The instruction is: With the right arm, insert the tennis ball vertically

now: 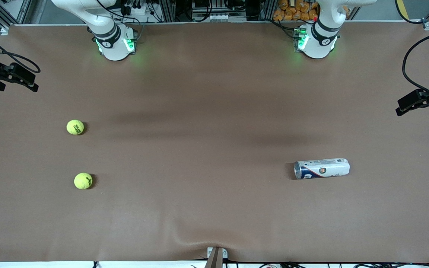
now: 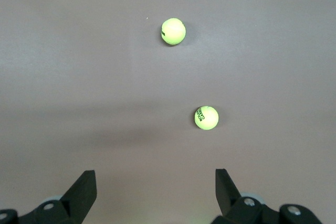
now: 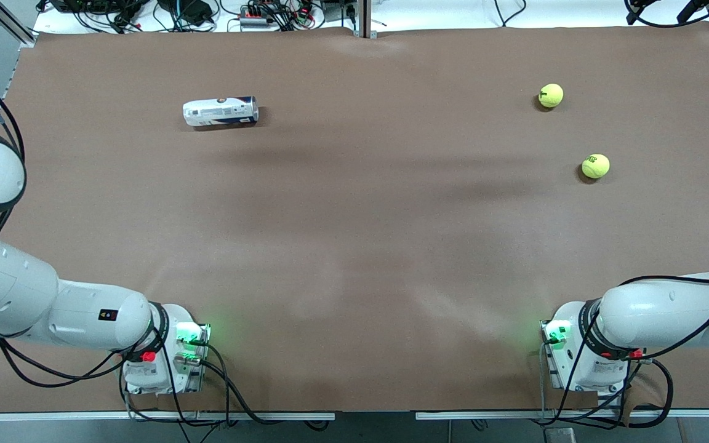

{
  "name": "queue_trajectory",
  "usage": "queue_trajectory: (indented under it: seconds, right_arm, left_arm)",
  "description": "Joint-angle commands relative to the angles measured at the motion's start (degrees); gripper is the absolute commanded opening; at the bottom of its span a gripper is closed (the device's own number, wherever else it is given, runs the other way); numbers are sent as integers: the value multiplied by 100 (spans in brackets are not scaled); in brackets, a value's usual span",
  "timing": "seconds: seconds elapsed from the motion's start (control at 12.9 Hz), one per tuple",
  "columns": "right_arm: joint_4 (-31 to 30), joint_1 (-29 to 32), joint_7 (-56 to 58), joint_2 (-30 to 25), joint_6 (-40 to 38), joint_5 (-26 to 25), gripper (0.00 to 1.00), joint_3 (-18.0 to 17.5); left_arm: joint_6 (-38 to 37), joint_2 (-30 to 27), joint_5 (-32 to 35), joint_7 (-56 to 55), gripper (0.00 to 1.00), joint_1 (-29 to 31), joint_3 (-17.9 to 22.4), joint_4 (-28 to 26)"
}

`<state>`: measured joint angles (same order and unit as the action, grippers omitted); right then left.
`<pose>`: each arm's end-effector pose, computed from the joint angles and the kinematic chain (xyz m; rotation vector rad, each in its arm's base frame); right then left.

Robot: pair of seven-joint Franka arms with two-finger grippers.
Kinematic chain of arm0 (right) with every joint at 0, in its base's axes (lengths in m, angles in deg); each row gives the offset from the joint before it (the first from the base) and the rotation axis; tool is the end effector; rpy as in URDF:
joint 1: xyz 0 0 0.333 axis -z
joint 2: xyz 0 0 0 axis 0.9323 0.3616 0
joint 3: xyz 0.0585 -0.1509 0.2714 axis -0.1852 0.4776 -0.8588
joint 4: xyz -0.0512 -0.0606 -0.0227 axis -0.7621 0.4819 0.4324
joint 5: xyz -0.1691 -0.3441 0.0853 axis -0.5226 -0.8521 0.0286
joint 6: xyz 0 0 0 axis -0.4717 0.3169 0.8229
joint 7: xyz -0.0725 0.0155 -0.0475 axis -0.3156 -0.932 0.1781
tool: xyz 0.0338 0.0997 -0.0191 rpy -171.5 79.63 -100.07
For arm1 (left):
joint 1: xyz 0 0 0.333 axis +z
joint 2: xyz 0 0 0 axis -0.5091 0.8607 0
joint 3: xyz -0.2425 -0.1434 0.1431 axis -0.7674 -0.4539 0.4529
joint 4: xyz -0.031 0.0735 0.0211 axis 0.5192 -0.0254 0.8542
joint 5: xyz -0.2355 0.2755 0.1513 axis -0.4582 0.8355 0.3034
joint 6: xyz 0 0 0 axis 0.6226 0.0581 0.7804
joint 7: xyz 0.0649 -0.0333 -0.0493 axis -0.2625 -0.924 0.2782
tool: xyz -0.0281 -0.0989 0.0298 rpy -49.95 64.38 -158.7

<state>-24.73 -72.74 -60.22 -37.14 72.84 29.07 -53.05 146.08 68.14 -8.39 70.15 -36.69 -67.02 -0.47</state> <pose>0.5164 -0.0089 0.6382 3.1371 -0.0684 -0.0179 0.5834 0.0002 0.6235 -3.1242 -0.1248 -0.0400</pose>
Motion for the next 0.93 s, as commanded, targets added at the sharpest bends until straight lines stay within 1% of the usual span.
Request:
queue_trajectory:
  seconds: [0.0, 0.39, 0.62, 0.7, 0.78, 0.85]
  right_arm:
    - [43, -19, 43, -9, -51, 44, 100, 14]
    - [16, -19, 43, 0, -51, 44, 100, 14]
    - [-71, -45, 52, 44, -7, 44, 100, 22]
    - [-72, -45, 52, 61, 2, 35, 100, 23]
    - [-80, -37, 43, 87, 37, 35, 100, 23]
    - [-115, -28, 43, 183, 63, 35, 100, 31]
  left_arm:
    - [-56, 38, 108, 126, 100, 20, -2, 76]
    - [-56, 134, 169, 205, 100, -6, -2, 94]
    - [-12, 274, 284, 1012, 100, -94, -20, 94]
    - [-12, 336, 318, 1110, 100, -111, -37, 85]
    - [-12, 423, 562, 1224, 100, -173, -90, 76]
    - [-12, 546, 956, 1417, 100, -339, -142, 67]
